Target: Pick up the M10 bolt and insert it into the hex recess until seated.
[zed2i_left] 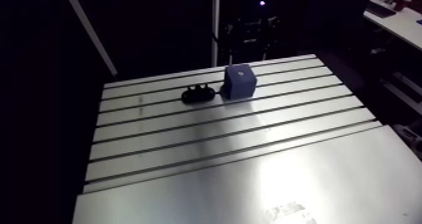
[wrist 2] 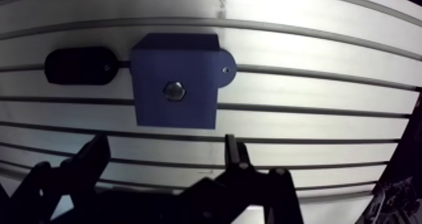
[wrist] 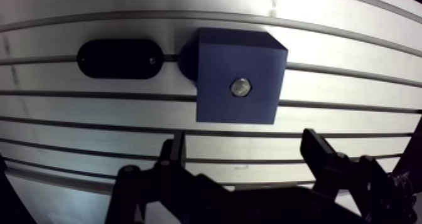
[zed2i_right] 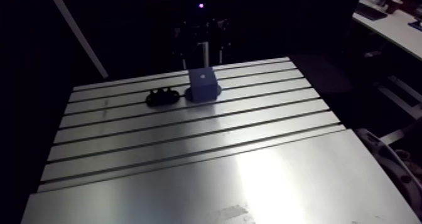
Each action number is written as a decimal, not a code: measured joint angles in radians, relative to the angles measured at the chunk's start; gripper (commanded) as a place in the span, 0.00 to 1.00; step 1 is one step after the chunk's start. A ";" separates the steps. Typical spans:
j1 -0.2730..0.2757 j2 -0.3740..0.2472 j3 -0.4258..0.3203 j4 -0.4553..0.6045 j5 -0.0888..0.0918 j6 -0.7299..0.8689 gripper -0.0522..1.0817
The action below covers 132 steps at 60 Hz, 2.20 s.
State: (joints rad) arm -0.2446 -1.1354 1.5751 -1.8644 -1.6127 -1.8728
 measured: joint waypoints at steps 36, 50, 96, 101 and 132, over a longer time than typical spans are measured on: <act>0.003 -0.127 -0.108 0.227 0.002 0.004 0.05; 0.007 -0.176 -0.146 0.280 0.006 0.004 0.05; 0.017 -0.230 -0.241 0.371 0.025 0.047 0.05; 0.028 -0.230 -0.248 0.372 0.026 0.062 0.05; 0.087 -0.256 -0.243 0.369 0.028 0.138 0.05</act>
State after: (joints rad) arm -0.1580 -1.3915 1.3321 -1.4955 -1.5846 -1.7346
